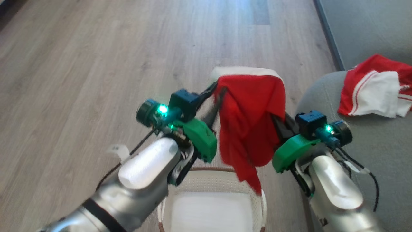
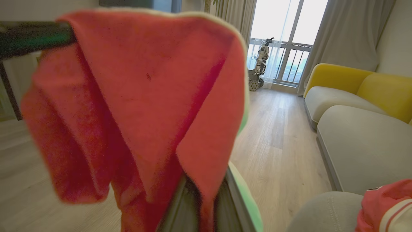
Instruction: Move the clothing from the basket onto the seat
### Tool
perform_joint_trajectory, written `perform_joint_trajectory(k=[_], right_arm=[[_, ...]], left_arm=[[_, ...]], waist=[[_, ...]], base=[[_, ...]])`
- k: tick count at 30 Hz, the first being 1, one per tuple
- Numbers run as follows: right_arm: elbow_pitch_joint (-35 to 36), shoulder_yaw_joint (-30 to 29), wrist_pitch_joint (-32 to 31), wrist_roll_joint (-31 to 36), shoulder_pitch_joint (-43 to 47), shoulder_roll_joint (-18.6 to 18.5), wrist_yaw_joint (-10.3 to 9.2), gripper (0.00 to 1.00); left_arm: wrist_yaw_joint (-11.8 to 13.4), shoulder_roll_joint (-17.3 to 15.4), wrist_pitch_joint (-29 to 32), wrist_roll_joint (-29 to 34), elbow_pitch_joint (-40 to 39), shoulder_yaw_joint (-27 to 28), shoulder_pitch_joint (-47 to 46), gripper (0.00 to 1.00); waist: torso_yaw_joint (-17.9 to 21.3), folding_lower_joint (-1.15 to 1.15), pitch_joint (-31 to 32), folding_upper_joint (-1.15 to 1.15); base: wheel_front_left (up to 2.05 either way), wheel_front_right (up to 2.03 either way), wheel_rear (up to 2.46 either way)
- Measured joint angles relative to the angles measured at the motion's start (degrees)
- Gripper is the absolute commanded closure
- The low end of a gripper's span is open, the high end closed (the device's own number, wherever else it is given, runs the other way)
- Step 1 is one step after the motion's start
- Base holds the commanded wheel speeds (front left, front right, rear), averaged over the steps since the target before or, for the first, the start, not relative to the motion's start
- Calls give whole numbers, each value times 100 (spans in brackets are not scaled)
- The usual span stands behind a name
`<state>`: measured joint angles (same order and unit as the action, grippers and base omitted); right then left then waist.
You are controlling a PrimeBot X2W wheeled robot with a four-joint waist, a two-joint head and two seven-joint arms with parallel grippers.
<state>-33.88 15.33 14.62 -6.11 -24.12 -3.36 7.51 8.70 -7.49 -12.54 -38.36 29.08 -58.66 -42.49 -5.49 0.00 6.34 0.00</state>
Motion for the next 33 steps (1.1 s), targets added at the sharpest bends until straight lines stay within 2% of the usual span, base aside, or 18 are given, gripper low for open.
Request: perform_joint_trajectory(k=[12,22,33], right_arm=[[455,-426,0,219,-54,-355,0,100],[1100,-991,0,364,-94,-769,0,100],[1622,-1299,0,411,278,-964,0,100]], left_arm=[[35,48,-143,-23,125,14,645,0],[-69,270,-174,179,165,137,1173,0],[-218,424,-175,591,92,401,1240,0]], waist=[[567,0,-102,0],[1368,0,-292,0],[2247,0,-565,0]], base=[[0,0,0],[0,0,0],[0,0,0]])
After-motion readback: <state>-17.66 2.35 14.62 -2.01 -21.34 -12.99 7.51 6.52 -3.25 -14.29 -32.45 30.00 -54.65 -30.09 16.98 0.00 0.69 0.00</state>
